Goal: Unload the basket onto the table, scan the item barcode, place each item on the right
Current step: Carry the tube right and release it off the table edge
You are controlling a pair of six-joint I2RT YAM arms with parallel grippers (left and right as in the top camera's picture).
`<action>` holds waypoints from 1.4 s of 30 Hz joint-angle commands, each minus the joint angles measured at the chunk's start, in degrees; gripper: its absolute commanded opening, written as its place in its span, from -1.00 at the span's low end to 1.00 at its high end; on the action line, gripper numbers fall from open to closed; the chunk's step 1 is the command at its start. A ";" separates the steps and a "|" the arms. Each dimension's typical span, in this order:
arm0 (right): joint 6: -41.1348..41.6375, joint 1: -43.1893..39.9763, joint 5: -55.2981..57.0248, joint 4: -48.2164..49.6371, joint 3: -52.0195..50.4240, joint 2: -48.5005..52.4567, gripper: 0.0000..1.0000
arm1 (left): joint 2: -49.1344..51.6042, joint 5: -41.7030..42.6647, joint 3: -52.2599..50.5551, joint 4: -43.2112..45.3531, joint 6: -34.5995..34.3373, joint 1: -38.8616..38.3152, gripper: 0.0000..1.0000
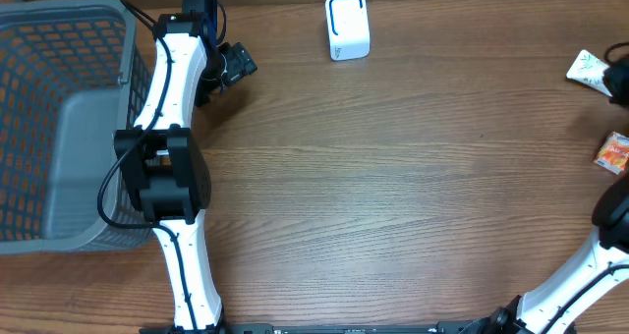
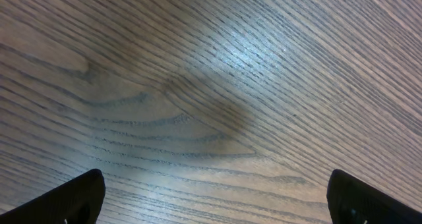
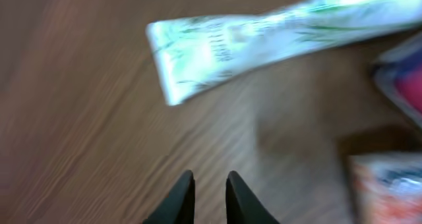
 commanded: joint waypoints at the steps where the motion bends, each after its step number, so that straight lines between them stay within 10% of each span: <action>1: -3.69 2.49 -4.94 3.28 -0.20 -2.12 -0.61 | -1.05 -0.57 -0.17 0.00 -0.90 -0.15 1.00; 6: -3.23 4.96 0.52 10.82 -0.52 -2.05 -0.92 | -1.05 -0.57 -0.17 0.02 -0.90 -0.15 1.00; 19: -3.23 8.11 15.10 27.04 -0.94 10.12 -0.92 | -1.05 -0.57 -0.17 0.00 -0.90 -0.15 1.00; 42: 1.57 4.72 31.06 11.87 -0.92 11.65 -0.93 | -1.05 -0.57 -0.17 0.00 -0.90 -0.15 1.00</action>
